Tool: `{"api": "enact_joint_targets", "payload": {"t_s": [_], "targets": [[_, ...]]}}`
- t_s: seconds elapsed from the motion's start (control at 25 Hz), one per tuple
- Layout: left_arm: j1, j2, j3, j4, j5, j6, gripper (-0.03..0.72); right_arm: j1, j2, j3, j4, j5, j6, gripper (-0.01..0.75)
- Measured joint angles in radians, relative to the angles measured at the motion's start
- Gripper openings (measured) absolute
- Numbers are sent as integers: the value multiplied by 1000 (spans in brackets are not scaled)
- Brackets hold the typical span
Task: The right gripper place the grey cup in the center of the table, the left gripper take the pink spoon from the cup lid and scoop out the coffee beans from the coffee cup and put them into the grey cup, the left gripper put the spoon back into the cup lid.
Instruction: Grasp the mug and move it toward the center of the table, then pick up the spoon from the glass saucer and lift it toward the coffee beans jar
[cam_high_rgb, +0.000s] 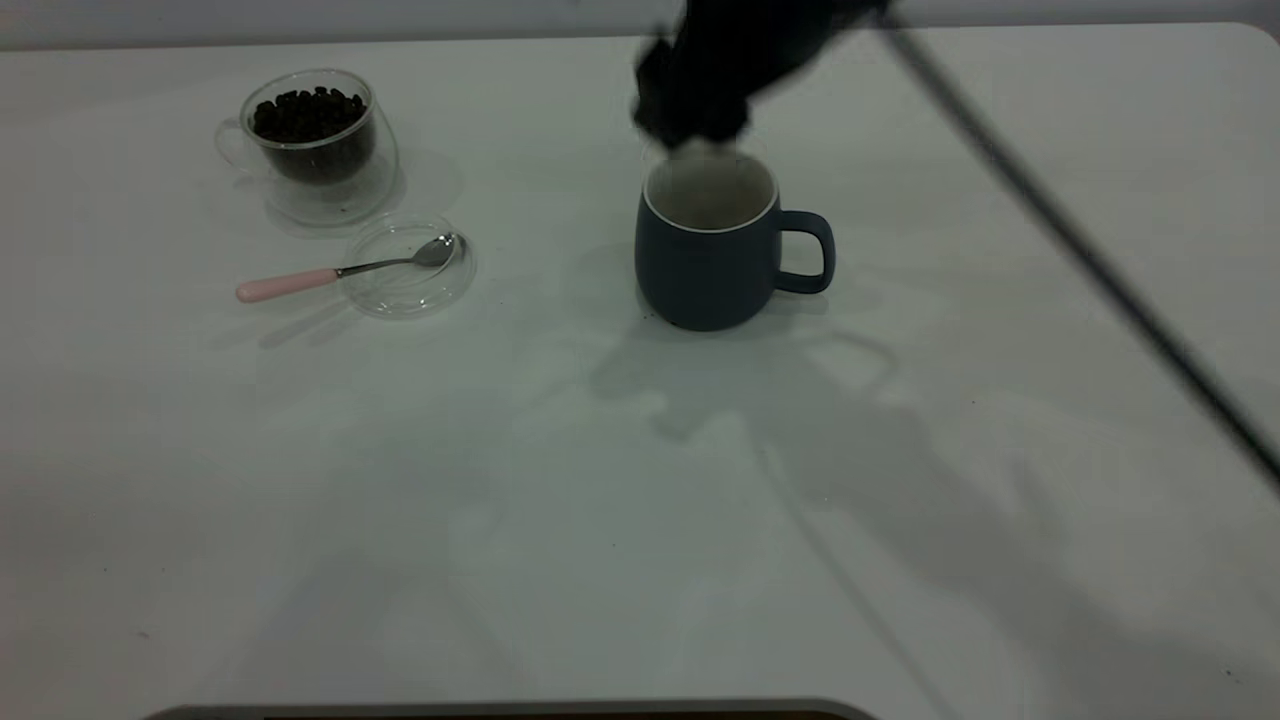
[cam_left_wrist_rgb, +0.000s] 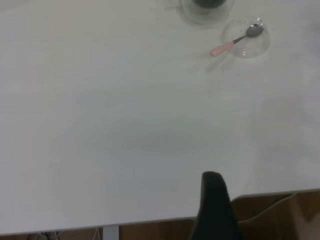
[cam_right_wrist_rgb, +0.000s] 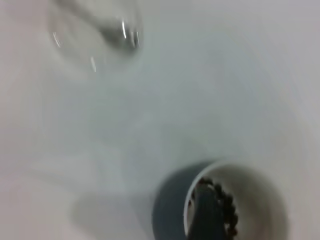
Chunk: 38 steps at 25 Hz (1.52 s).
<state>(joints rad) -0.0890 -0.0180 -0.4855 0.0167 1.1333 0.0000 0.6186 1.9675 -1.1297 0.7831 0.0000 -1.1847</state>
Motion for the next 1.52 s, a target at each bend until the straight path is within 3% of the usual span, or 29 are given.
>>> {"api": "enact_joint_targets", "payload": {"t_s": [0.2, 0.32, 0.68, 0.84, 1.12, 1.32, 1.4, 1.52], "targets": [[0, 0, 0, 0, 0, 0, 588, -22, -302, 53, -1, 293, 19, 594], [0, 0, 0, 0, 0, 0, 588, -63, -449, 64, -49, 489, 132, 594], [0, 0, 0, 0, 0, 0, 588, -110, -811, 83, -586, 1050, 932, 594], [0, 0, 0, 0, 0, 0, 588, -110, -1009, 101, -751, 1207, 1079, 592], [0, 0, 0, 0, 0, 0, 588, -110, -1241, 128, -804, 1236, 1095, 592], [0, 0, 0, 0, 0, 0, 588, -115, -1333, 263, -815, 1236, 1095, 591], [0, 0, 0, 0, 0, 0, 588, -144, -1387, 330, -815, 1233, 1095, 591], [0, 0, 0, 0, 0, 0, 588, -245, -1496, 428, -783, 1185, 1095, 591]]}}
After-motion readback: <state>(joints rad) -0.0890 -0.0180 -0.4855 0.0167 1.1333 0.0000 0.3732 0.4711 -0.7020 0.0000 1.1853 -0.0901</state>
